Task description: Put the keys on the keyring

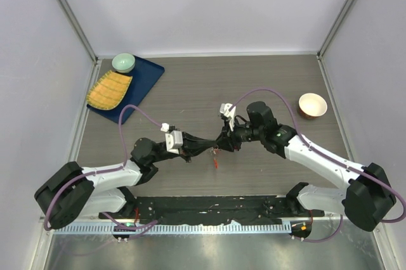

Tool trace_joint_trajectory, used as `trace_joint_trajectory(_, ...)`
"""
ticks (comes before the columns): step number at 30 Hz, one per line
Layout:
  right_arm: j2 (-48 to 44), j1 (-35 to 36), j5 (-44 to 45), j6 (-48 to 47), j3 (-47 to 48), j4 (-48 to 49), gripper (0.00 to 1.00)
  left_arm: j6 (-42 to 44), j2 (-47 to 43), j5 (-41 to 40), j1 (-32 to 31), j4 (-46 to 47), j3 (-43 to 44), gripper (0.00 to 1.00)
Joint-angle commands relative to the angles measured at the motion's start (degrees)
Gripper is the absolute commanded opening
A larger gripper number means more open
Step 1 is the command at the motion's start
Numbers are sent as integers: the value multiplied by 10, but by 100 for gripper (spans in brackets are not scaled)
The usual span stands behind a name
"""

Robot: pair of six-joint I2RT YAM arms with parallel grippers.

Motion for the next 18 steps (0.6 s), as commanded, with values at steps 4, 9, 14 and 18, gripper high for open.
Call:
trace_joint_trajectory(4,-43,4,84,19,-18,40,29,-3,-3,-8,-5,167,17,0)
trace_joint_trajectory(9,-111,4,161,28,-29,13,30,16,7,-47,-4,168,5,0)
trace_joint_trajectory(14,-196,4,211,42,-71,26,32,19,14,-80,-4,176,-3,0)
trace_joint_trajectory(18,-255,4,167,69,-130,136,35,17,15,-90,-4,175,-1,0)
